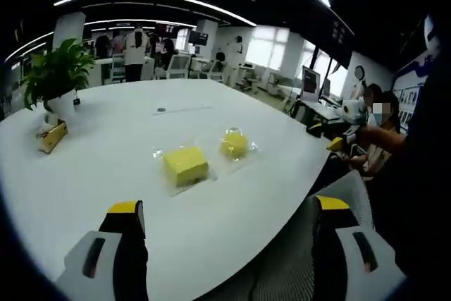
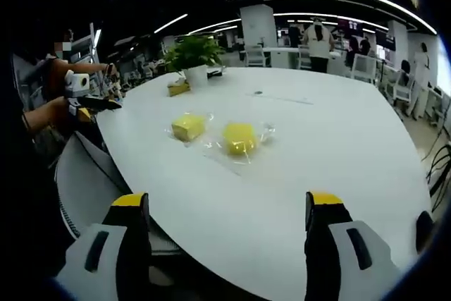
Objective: Compare the silicone blocks by pressing each to a similar depth, holding the contact briefly, and releasing to observe deformation and rebound differences across the visible hardness samples.
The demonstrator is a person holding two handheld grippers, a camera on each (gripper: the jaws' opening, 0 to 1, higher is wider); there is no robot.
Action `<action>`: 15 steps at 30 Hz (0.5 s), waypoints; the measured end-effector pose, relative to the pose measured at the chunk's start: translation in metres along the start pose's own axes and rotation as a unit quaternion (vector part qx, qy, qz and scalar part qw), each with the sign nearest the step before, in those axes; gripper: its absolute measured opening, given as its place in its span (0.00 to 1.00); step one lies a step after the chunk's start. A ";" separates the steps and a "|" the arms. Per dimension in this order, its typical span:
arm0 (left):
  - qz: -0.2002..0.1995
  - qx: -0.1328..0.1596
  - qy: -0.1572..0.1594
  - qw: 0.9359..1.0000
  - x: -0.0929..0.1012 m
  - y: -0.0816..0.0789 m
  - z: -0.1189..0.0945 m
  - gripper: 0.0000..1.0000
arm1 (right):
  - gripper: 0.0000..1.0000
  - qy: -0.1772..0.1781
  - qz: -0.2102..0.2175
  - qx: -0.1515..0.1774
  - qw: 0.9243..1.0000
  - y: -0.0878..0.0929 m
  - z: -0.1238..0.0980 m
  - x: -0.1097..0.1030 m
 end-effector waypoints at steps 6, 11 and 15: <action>0.003 -0.007 -0.006 1.000 -0.003 0.002 -0.001 0.99 | 0.84 0.000 -0.002 -0.002 1.000 0.001 -0.001 -0.001; 0.001 -0.013 -0.001 1.000 0.002 0.007 0.001 0.98 | 0.83 0.001 -0.001 -0.002 1.000 0.001 -0.002 -0.001; 0.002 -0.016 0.000 1.000 0.002 0.008 0.000 0.98 | 0.84 0.005 -0.003 -0.005 1.000 0.003 -0.004 0.001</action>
Point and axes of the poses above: the point that each gripper's makers call its tool centre point, and the gripper's own axes: z roughly forward along the fingers, x roughly to its right, y roughly out of its underside, the point moved 6 cm from there along -z, roughly backward along the fingers, and after that the axes turned 15 degrees about z, right-handed, at the moved point
